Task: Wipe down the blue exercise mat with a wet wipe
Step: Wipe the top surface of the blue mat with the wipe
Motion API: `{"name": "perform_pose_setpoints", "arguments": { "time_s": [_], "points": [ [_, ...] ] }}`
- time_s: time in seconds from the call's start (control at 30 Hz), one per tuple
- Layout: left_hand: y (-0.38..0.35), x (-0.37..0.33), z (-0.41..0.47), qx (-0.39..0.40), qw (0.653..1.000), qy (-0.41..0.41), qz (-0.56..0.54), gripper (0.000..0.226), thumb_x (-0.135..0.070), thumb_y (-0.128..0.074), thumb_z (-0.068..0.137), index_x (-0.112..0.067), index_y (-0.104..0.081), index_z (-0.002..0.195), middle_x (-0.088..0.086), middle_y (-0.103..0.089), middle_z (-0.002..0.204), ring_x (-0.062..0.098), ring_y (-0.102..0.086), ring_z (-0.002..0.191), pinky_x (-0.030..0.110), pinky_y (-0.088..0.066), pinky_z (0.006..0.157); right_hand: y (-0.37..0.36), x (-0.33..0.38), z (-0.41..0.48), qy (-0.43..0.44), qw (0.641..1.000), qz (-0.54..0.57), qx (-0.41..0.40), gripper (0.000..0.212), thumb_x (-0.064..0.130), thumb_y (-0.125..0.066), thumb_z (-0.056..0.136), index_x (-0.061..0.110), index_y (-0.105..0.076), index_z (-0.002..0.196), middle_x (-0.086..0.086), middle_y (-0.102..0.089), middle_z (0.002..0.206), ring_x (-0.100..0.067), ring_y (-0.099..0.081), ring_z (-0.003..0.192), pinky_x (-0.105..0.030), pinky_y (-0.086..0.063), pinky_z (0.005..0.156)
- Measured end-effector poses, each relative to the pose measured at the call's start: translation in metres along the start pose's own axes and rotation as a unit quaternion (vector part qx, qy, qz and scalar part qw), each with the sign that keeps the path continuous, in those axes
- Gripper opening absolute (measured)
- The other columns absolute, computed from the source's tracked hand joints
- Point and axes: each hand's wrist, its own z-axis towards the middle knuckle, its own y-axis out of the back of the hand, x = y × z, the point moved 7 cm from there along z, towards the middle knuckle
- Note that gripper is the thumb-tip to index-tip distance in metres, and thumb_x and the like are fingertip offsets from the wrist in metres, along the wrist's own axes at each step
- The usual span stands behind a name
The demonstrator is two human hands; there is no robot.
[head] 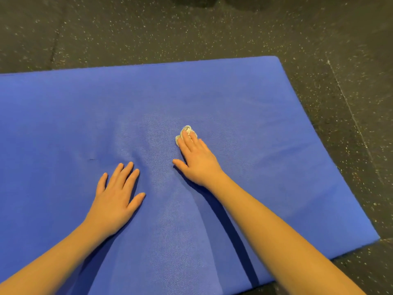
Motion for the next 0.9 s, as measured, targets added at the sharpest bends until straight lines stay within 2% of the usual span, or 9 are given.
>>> {"name": "perform_pose_setpoints", "arguments": {
  "time_s": [0.07,0.13,0.2,0.3,0.4,0.5,0.6,0.73,0.9],
  "points": [
    [0.006,0.000,0.012,-0.001,1.000,-0.006,-0.009,0.082,-0.064,-0.015,0.086,-0.015,-0.031,0.150,-0.001,-0.015,0.160,0.016,-0.005,0.148,0.047,-0.004,0.118,0.002,-0.002,0.002,0.060,0.998,-0.030,0.012,0.066,0.045,-0.038,0.100,0.016,-0.014,0.154,-0.005,0.003,0.162,-0.020,0.005,0.149,-0.036,-0.006,0.119],
    [0.010,0.005,0.028,0.010,1.000,0.008,-0.014,0.087,-0.068,-0.008,0.083,-0.018,-0.021,0.153,-0.004,-0.005,0.161,0.012,0.003,0.147,0.045,0.001,0.118,0.010,-0.019,0.015,0.058,0.996,-0.062,-0.005,0.063,0.043,-0.038,0.100,0.015,-0.018,0.153,-0.006,-0.002,0.162,-0.021,0.001,0.149,-0.038,-0.012,0.118],
    [0.012,0.009,0.041,0.019,1.000,0.016,-0.002,0.089,-0.069,-0.004,0.081,-0.018,-0.017,0.153,-0.005,-0.001,0.161,0.013,0.006,0.147,0.046,0.002,0.118,0.019,-0.039,0.030,-0.009,0.997,-0.066,-0.024,0.063,0.043,-0.038,0.100,0.013,-0.019,0.152,-0.009,-0.004,0.162,-0.024,0.000,0.149,-0.041,-0.017,0.117],
    [0.009,0.010,0.045,0.001,0.999,-0.006,0.036,0.086,-0.068,-0.005,0.090,-0.012,-0.029,0.151,0.003,-0.016,0.160,0.021,-0.008,0.147,0.052,-0.009,0.116,0.023,-0.046,0.052,-0.110,0.993,-0.023,-0.029,0.068,0.046,-0.036,0.100,0.013,-0.011,0.154,-0.010,0.005,0.161,-0.026,0.005,0.148,-0.041,-0.009,0.119],
    [0.005,0.008,0.044,0.016,0.998,-0.010,0.055,0.078,-0.060,-0.007,0.097,-0.008,-0.038,0.146,0.009,-0.029,0.155,0.026,-0.017,0.144,0.053,-0.012,0.111,0.022,-0.028,0.064,-0.035,0.999,-0.011,-0.014,0.073,0.050,-0.038,0.099,0.014,-0.007,0.155,-0.008,0.010,0.161,-0.024,0.010,0.148,-0.038,-0.002,0.119],
    [0.009,0.010,0.047,0.013,0.997,-0.028,0.064,0.075,-0.060,-0.011,0.098,-0.009,-0.040,0.145,0.010,-0.033,0.153,0.026,-0.019,0.142,0.050,-0.010,0.110,0.027,-0.031,0.077,0.051,0.997,-0.064,0.001,0.069,0.048,-0.037,0.100,0.016,-0.010,0.154,-0.005,0.005,0.162,-0.022,0.005,0.149,-0.039,-0.008,0.120],
    [0.012,0.018,0.054,0.012,0.997,-0.044,0.066,0.075,-0.064,-0.013,0.096,-0.014,-0.036,0.147,0.006,-0.028,0.156,0.023,-0.015,0.144,0.050,-0.009,0.112,0.042,-0.049,0.109,0.002,0.996,-0.088,-0.014,0.064,0.045,-0.034,0.101,0.015,-0.012,0.154,-0.007,0.000,0.162,-0.023,0.002,0.149,-0.041,-0.012,0.119],
    [0.013,0.025,0.065,0.019,0.998,-0.028,0.055,0.077,-0.067,-0.012,0.093,-0.017,-0.032,0.149,0.004,-0.021,0.158,0.024,-0.012,0.146,0.057,-0.011,0.112,0.049,-0.045,0.153,-0.077,0.996,-0.035,-0.022,0.065,0.047,-0.035,0.100,0.011,-0.017,0.152,-0.011,0.000,0.161,-0.028,0.003,0.148,-0.042,-0.012,0.119],
    [0.013,0.021,0.065,0.011,0.997,-0.036,0.074,0.075,-0.064,-0.011,0.096,-0.015,-0.035,0.147,0.007,-0.026,0.157,0.028,-0.020,0.144,0.056,-0.010,0.111,0.049,-0.021,0.174,0.092,0.989,-0.110,0.026,0.068,0.051,-0.038,0.097,0.012,-0.021,0.150,-0.009,-0.004,0.161,-0.025,-0.004,0.148,-0.040,-0.020,0.114]
  ]
}}
